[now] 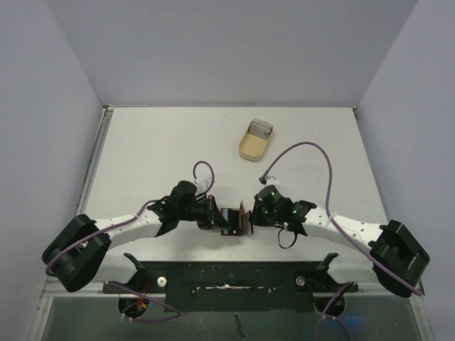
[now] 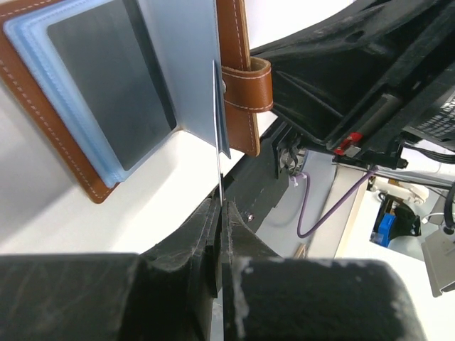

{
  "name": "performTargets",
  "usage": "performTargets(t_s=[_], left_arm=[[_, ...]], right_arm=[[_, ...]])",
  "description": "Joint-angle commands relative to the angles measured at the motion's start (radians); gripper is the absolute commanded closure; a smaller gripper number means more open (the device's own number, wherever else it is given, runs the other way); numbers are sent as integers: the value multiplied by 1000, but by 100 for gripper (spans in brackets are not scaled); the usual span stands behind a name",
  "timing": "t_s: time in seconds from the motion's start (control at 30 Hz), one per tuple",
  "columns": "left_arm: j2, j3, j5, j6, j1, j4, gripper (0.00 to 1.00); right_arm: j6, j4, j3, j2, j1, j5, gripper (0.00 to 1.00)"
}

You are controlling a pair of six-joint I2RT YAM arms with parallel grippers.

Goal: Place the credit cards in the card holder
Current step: Adjust the card holder at the center of the board.

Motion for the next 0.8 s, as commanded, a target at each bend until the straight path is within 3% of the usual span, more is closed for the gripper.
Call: performTargets(t_s=[0.0,0.3,0.77], left_arm=[[10,64,23,14,-22,53,100],[45,71,25,4,-42,88,100],[110,134,2,13,-88,95,100]], right_arm=[[19,80,-44,-35,3,17,100],[34,8,-51,-87,3,103,100],[41,165,-165,-105,2,84,100]])
